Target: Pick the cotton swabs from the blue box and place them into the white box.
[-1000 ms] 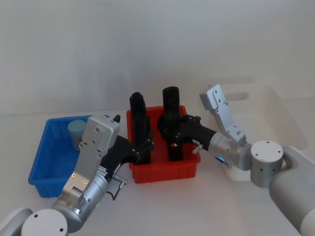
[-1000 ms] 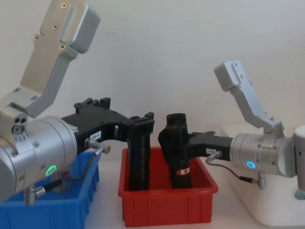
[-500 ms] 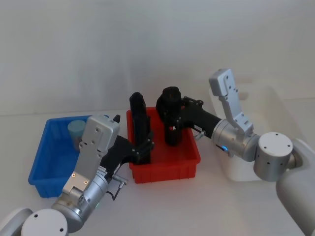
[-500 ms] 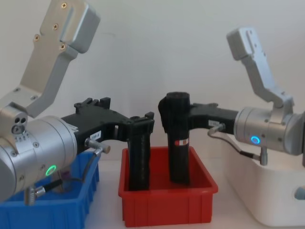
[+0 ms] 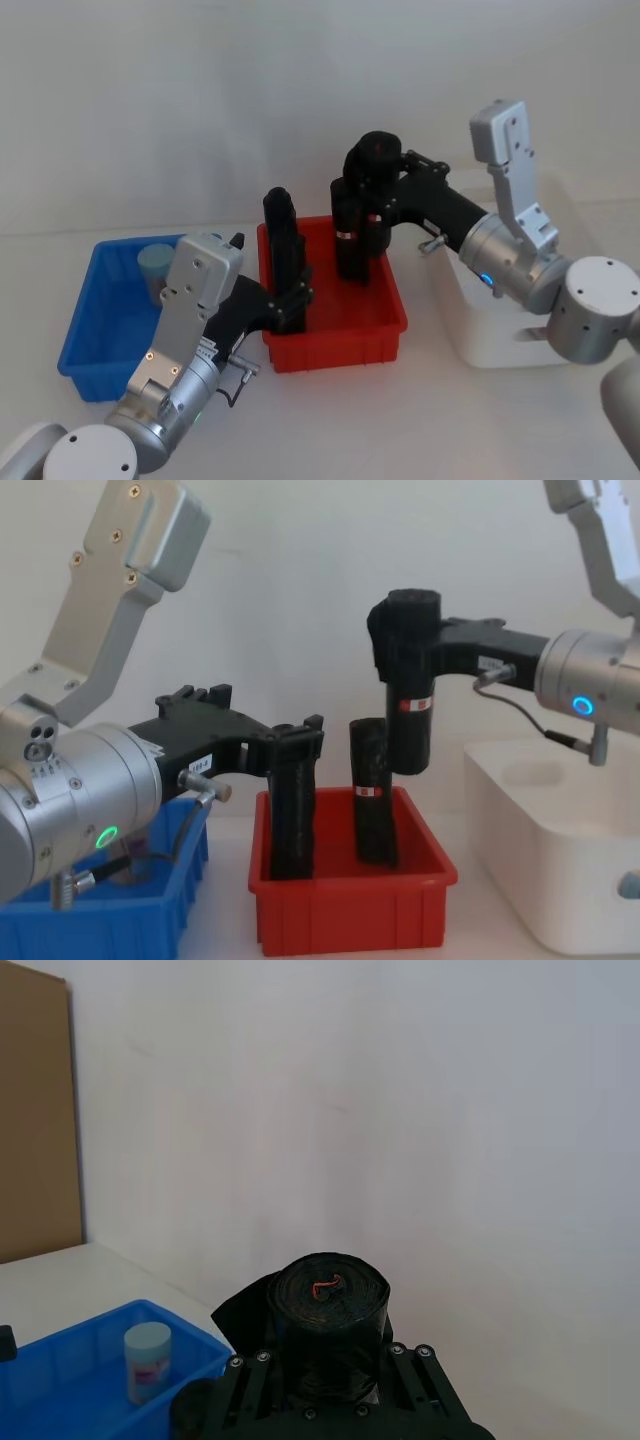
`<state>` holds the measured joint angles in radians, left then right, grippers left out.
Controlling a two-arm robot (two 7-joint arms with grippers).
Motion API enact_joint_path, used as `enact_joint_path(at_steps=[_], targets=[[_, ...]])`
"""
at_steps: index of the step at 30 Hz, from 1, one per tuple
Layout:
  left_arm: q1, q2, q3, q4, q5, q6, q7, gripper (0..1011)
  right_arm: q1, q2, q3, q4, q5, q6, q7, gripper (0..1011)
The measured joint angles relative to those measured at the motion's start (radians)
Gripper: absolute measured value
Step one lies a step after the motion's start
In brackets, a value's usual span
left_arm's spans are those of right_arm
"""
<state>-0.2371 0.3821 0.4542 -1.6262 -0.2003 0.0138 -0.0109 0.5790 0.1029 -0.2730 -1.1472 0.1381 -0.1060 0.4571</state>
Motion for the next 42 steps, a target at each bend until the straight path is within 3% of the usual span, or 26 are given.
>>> enact_joint_path(at_steps=[15, 27, 31, 42], targets=[[0.000, 0.000, 0.000, 0.000, 0.000, 0.000, 0.000, 1004, -0.097, 0.069, 0.043, -0.186, -0.037, 0.084, -0.155, 464], [0.000, 0.000, 0.000, 0.000, 0.000, 0.000, 0.000, 1004, -0.161, 0.124, 0.088, -0.232, -0.044, 0.137, -0.254, 464], [0.000, 0.000, 0.000, 0.000, 0.000, 0.000, 0.000, 1004, -0.176, 0.137, 0.100, -0.232, -0.039, 0.146, -0.272, 547], [0.000, 0.000, 0.000, 0.000, 0.000, 0.000, 0.000, 1004, -0.192, 0.152, 0.115, -0.214, -0.029, 0.150, -0.291, 905]])
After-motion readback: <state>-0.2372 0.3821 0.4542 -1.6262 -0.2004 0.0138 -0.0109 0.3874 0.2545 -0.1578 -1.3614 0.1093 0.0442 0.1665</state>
